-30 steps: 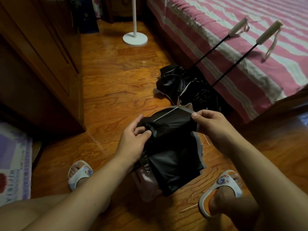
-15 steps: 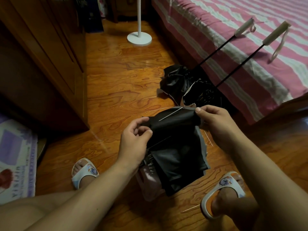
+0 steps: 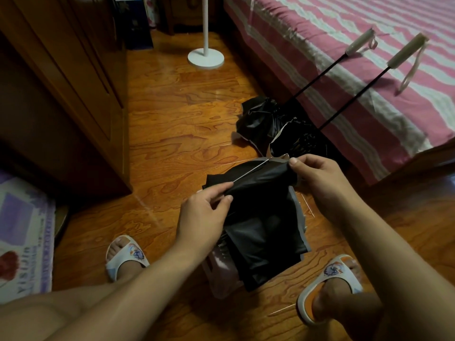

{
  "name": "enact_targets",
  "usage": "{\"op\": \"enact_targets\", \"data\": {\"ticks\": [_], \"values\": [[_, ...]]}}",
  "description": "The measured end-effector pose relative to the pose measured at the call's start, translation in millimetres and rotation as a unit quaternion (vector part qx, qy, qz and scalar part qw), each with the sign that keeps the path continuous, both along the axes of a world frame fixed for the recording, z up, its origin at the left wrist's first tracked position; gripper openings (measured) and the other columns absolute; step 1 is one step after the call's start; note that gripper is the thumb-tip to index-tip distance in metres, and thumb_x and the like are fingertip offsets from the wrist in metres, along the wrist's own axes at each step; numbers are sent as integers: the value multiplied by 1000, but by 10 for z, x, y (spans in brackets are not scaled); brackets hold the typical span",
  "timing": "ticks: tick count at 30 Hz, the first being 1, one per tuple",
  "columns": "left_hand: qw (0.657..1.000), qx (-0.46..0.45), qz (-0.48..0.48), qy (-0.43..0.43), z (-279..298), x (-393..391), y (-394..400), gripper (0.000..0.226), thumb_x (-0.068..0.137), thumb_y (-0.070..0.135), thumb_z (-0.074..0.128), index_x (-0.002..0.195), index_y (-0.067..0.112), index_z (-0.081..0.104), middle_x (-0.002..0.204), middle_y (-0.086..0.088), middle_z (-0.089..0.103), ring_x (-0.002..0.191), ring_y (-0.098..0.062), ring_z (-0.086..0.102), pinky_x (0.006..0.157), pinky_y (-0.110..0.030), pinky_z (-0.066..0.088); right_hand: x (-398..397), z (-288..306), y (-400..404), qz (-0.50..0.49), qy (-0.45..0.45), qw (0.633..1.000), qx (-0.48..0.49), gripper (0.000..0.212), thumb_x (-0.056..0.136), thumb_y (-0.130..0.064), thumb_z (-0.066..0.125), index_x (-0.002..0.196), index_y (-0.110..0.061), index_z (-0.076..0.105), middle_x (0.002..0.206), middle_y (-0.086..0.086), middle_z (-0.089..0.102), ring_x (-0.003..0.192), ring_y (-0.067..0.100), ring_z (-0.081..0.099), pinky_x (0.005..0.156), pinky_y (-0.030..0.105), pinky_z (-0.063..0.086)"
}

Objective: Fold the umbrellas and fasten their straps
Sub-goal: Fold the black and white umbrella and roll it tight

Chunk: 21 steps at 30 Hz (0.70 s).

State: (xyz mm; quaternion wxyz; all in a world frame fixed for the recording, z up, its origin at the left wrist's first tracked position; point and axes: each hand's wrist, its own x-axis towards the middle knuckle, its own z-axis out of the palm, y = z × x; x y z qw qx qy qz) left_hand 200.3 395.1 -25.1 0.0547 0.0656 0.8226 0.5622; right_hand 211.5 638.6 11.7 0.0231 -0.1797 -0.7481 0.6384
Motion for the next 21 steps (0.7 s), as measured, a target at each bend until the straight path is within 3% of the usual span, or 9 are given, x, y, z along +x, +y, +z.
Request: {"op": "enact_targets", "data": {"ticks": [6, 9, 11, 12, 14, 16, 18, 21], "values": [[997, -57, 19, 38, 32, 19, -15, 29, 94, 20, 72, 122, 26, 73, 111, 13, 74, 103, 10, 64, 97, -27, 55, 8, 51, -9, -6, 13, 999, 45, 27, 101, -30, 62, 96, -6, 73, 93, 18, 72, 79, 22, 66, 80, 47, 54], [996, -67, 38, 45, 29, 15, 0, 24, 91, 26, 75, 115, 27, 76, 101, 17, 74, 95, 12, 64, 88, -23, 57, 20, 86, -37, -3, 11, 997, 75, 25, 100, -32, 62, 97, -10, 73, 86, 7, 72, 74, 17, 66, 74, 42, 54], [994, -79, 40, 58, 8, 10, -3, 22, 90, 28, 76, 112, 27, 77, 97, 17, 74, 91, 9, 66, 83, -26, 59, 19, 97, -36, 2, 17, 995, 97, 15, 97, -32, 66, 104, -19, 72, 90, -1, 73, 82, 14, 70, 73, 38, 57], [993, -91, 38, 72, -8, 8, -9, 19, 90, 28, 76, 109, 27, 78, 95, 16, 74, 89, 6, 67, 81, -29, 60, 19, 109, -27, 12, 16, 995, 96, 19, 95, -30, 69, 113, -26, 68, 96, -1, 73, 90, 14, 72, 76, 38, 60], [989, -107, 32, 101, -31, 11, -23, 14, 91, 28, 75, 104, 28, 79, 92, 14, 75, 85, 0, 69, 78, -34, 60, 28, 131, 10, 72, 14, 992, 107, 54, 91, -20, 74, 135, -41, 51, 107, -3, 71, 103, 8, 70, 86, 28, 59], [987, -109, 26, 118, -42, 21, -32, 11, 91, 27, 75, 101, 28, 79, 90, 15, 75, 84, -1, 69, 79, -36, 59, 38, 148, 37, 148, 18, 973, 176, 67, 90, -12, 75, 145, -39, 47, 117, -11, 68, 111, -3, 64, 93, 15, 53], [983, -120, 22, 139, -65, 27, -41, 9, 90, 26, 76, 98, 28, 80, 89, 17, 68, 83, -2, 64, 75, -36, 57, 39, 145, 67, 166, 42, 947, 273, 52, 89, -9, 74, 133, -33, 61, 120, -15, 65, 112, -9, 58, 95, 10, 49], [975, -144, 20, 168, -118, 45, -42, 8, 86, 23, 79, 94, 22, 80, 91, 10, 52, 88, -11, 54, 72, -33, 50, 42, 146, 123, 137, 88, 920, 357, 25, 86, -8, 76, 103, -26, 74, 108, -11, 62, 100, 2, 59, 81, 24, 56]]}}
